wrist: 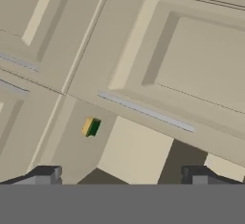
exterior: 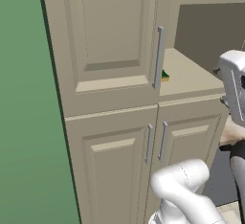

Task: Pick up the sponge and sponge from the sink, and place them back in the cabinet, and close the cabinet doors.

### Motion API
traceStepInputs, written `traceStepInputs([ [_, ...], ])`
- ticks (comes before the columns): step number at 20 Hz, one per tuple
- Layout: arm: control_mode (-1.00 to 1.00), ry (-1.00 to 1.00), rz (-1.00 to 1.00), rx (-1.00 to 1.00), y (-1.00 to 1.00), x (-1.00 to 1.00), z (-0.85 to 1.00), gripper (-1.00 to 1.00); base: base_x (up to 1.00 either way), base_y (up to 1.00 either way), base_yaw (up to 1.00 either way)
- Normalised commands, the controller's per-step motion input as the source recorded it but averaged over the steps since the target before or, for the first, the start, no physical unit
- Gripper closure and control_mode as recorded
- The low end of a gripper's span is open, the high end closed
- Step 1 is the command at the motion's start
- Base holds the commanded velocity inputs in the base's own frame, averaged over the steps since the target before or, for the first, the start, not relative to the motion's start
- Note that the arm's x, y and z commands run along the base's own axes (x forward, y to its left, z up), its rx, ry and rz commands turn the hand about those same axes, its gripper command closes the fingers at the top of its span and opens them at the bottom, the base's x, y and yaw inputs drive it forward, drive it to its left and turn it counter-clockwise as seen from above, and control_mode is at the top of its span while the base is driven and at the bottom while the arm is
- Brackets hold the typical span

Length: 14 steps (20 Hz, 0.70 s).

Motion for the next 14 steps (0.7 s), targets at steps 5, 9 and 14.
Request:
traceStepInputs([
  [5,-1.0,0.0,0.0,0.08,-0.24,-0.31,0.0,-1.0,0.0,0.0,0.0],
  [9,-1.0,0.0,0.0,0.08,-0.23,-0.26,0.0,-1.0,0.0,0.0,0.0],
  [14,-1.0,0.0,0.0,0.07,-0.26,-0.24,0.0,-1.0,0.0,0.0,0.0],
])
